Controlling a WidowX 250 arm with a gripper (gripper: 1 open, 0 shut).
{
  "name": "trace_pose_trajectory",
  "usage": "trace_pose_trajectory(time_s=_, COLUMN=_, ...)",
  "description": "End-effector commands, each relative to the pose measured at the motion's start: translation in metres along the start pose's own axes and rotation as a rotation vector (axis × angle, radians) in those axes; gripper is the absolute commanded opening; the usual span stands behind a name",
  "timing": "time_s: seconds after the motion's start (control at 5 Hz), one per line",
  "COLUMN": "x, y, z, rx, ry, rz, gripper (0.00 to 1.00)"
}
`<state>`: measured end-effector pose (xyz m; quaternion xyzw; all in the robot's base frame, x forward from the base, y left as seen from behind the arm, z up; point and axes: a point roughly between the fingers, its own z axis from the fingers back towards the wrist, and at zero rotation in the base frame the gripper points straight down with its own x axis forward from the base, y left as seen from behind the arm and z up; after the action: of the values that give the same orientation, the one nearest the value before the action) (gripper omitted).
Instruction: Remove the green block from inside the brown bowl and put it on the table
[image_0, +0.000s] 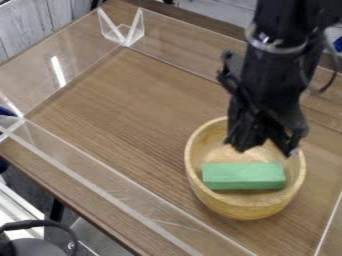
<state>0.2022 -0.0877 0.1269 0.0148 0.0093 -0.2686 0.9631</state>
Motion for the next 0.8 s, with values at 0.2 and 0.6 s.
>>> trace_pose_trajectory(time_s=0.2, x=0.034, y=0.069, z=0.033, rx=0.079, ry=-0.124, rz=0.112, gripper=0.00)
trace_pose_trajectory(time_s=0.6, x=0.021, y=0.061, z=-0.002, rx=0.048, ry=-0.059, rz=0.109, gripper=0.00)
